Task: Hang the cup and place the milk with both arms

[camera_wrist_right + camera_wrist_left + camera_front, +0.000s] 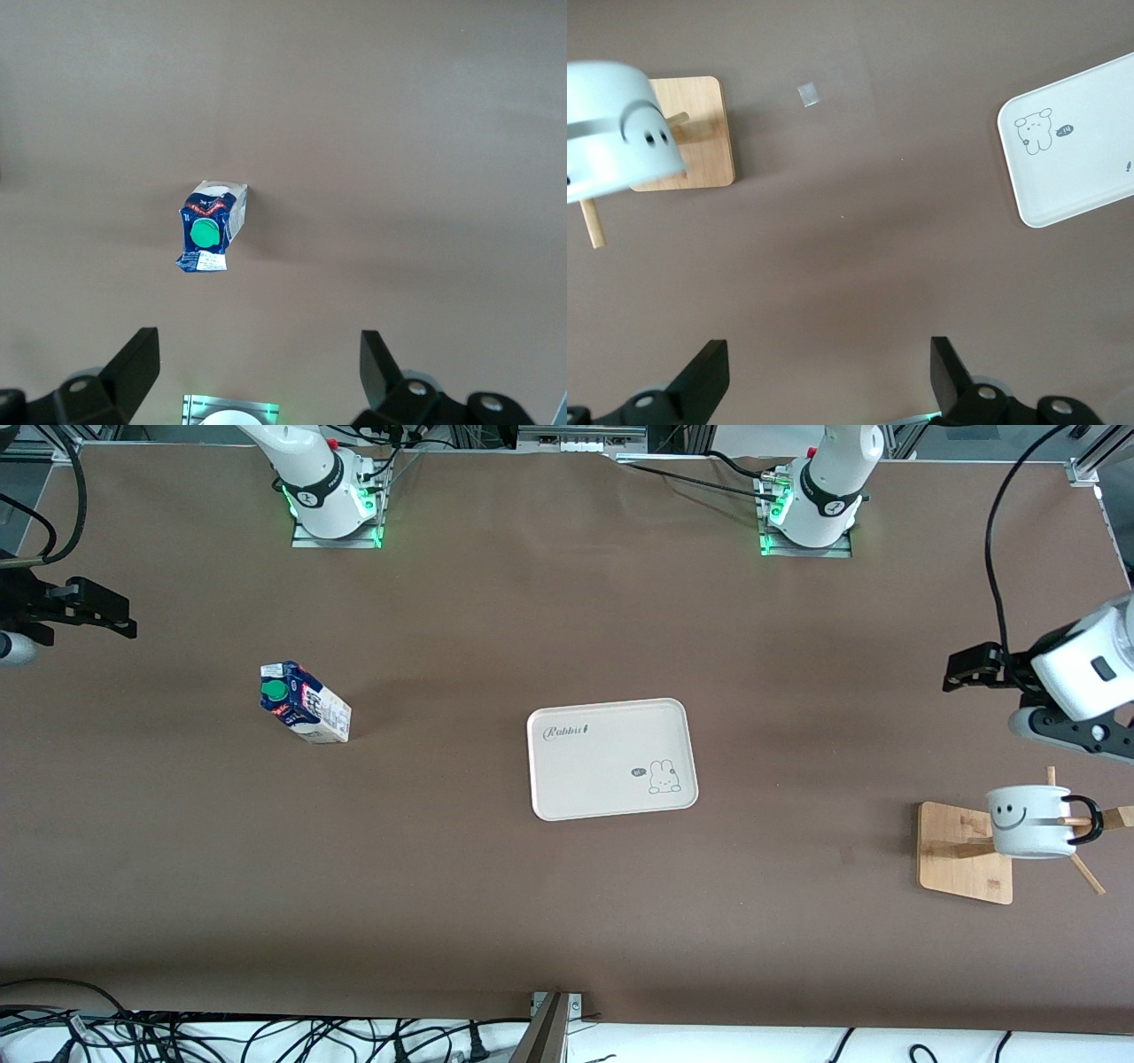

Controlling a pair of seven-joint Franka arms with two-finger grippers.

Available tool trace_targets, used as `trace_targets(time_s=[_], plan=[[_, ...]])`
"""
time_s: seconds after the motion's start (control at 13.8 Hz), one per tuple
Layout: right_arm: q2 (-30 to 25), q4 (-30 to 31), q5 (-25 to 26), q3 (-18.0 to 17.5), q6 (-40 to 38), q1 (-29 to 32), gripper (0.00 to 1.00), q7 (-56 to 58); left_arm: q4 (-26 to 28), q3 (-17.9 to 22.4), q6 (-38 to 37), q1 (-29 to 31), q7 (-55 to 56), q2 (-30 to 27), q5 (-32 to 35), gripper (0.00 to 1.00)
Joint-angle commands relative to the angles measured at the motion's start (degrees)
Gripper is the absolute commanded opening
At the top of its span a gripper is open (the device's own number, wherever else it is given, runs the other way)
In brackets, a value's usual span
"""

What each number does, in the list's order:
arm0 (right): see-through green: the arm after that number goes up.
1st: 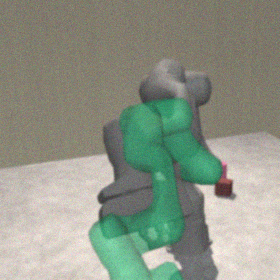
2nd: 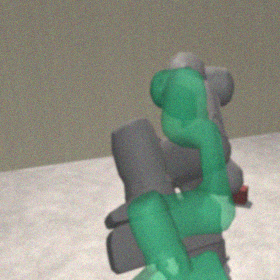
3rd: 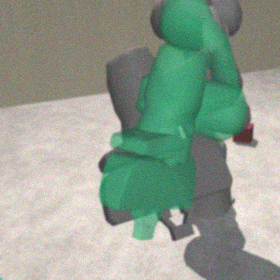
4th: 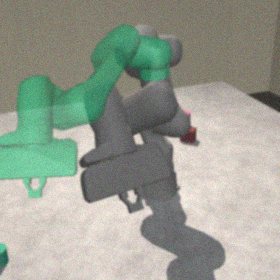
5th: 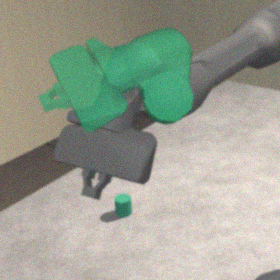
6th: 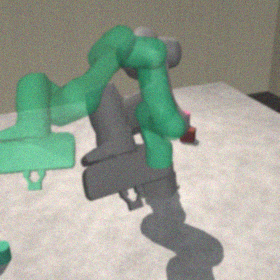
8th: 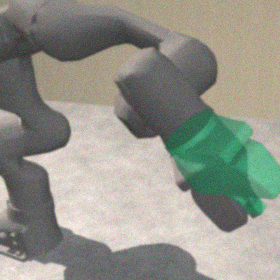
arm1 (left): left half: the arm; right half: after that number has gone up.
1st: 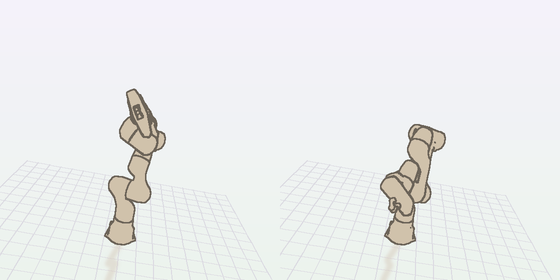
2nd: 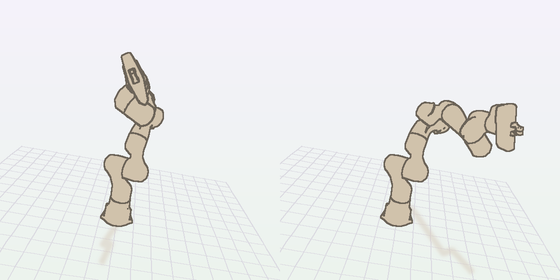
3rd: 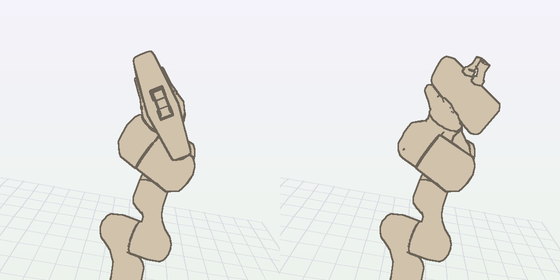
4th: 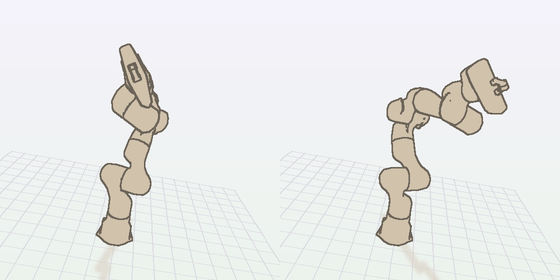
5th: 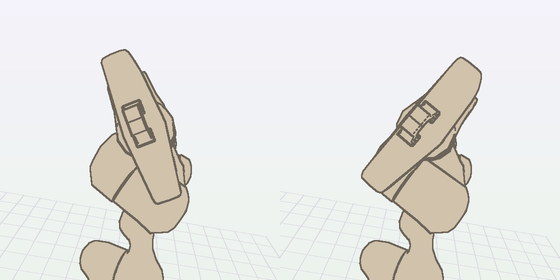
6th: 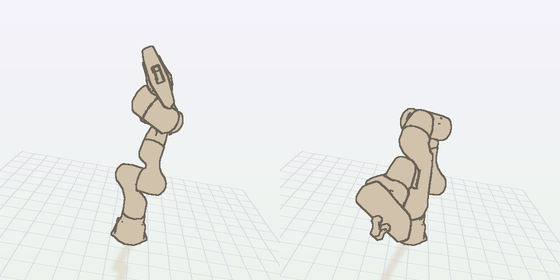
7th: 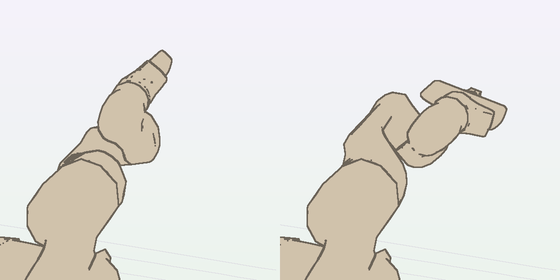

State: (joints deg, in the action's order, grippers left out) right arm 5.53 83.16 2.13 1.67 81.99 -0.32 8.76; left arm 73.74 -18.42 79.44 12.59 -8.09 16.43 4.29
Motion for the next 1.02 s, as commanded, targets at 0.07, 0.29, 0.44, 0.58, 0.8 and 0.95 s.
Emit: trace_targets(time_s=[0.07, 0.29, 0.44, 0.58, 0.8, 0.95], plan=[[0.19, -0.81, 0.24, -0.35, -0.69, 0.50, 1.00, 0.65, 8.49, -0.83, 2.89, -0.02, 2.72, -6.74, -1.56, 1.00], [0.19, -0.81, 0.24, -0.35, -0.60, 0.50, 1.00, 0.56, 12.47, 6.42, 3.88, -6.75, 4.31, -9.66, -3.75, 1.00], [0.19, -0.81, 0.24, -0.35, -0.43, 0.50, 1.00, 0.56, 14.58, 16.00, 4.14, -14.93, 4.92, -11.15, -5.33, 1.00], [0.19, -0.81, 0.24, -0.35, -0.42, 0.50, 1.00, 0.56, 18.00, 17.01, 7.20, -15.75, 5.80, -12.91, -5.70, 1.00], [0.19, -0.81, 0.15, -0.35, -0.42, 0.50, 1.00, 0.56, 19.34, 17.01, 10.20, -15.75, 7.12, -13.53, -5.52, 1.00], [0.19, -0.81, 0.15, -0.35, -0.51, 0.50, 1.00, 0.56, 18.55, 16.92, 10.99, -14.70, 8.26, -13.18, -6.40, 1.00]])
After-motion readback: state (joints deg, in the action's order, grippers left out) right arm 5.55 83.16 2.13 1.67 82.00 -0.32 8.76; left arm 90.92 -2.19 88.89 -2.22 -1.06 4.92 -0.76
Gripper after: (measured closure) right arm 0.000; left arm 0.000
